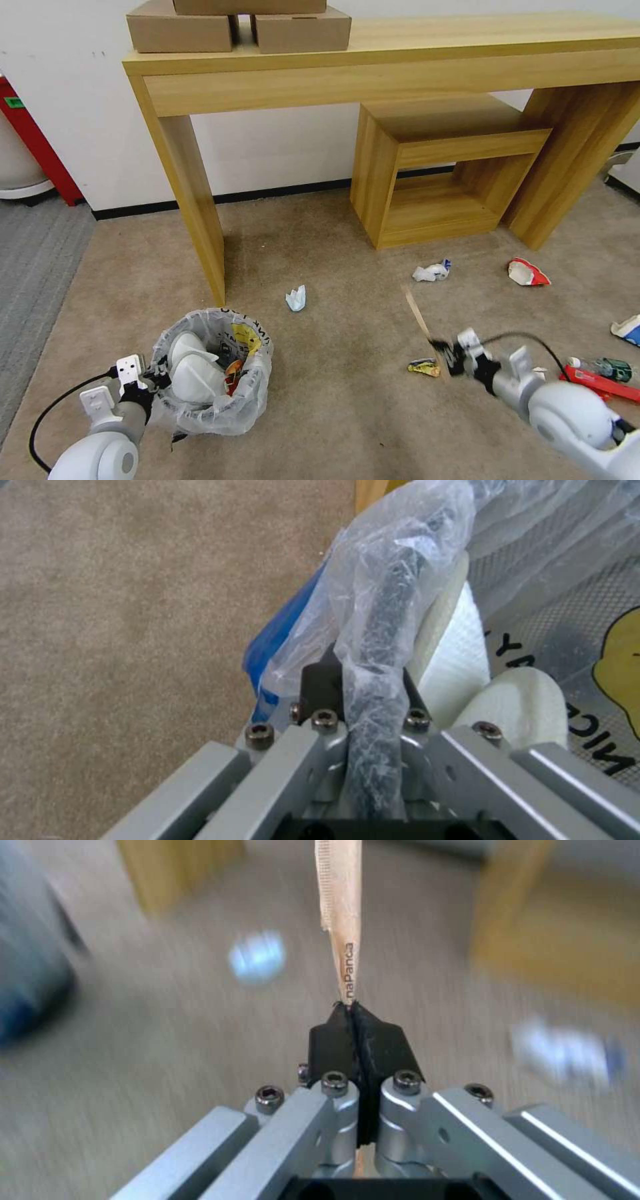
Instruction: Pick up the trash bin and place the garbage on the floor into it.
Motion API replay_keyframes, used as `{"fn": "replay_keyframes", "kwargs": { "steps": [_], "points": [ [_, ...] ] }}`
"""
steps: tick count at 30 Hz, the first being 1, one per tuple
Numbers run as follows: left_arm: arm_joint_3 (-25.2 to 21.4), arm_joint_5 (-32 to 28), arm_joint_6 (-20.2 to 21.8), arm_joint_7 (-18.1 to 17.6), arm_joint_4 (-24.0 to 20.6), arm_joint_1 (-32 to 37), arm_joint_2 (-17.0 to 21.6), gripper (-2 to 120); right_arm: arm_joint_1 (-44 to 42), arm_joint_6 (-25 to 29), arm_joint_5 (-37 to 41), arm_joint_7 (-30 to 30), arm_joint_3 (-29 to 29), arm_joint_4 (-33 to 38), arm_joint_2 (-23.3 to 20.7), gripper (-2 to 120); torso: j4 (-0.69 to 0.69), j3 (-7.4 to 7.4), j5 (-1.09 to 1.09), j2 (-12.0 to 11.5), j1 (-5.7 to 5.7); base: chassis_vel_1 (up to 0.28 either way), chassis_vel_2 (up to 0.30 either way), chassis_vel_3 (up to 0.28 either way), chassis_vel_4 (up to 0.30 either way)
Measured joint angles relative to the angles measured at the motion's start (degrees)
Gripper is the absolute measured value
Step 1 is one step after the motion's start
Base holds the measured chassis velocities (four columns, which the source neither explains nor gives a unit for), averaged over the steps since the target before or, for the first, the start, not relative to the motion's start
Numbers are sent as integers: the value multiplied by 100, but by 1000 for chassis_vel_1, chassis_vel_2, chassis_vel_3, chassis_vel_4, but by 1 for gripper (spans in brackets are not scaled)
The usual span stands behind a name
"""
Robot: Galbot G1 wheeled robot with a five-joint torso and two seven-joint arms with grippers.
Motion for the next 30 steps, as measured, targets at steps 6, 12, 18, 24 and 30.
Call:
{"fn": "replay_keyframes", "kwargs": {
  "steps": [6,12,18,24,30],
  "points": [
    [19,-8,53,-33,-114,50,-24,1,1418,927,506,-438,-645,736,-164,0,1,0,-1,0,0,0,0,0,0],
    [30,-3,85,-44,-182,81,-76,1,2226,1763,640,-737,-1544,684,94,0,0,0,0,0,0,0,0,0,0],
    [33,15,131,-62,-242,89,-158,1,2825,2238,494,-979,-2481,326,587,0,0,-1,0,0,0,0,0,0,0],
    [21,19,152,-67,-300,133,-222,1,3442,2509,317,-1093,-3315,-159,1002,0,0,0,0,0,0,0,0,0,0],
    [7,-115,352,-170,-544,204,-273,1,4061,2690,272,-1122,-4084,-650,1470,0,1,0,-1,0,0,0,0,0,0]
  ]
}}
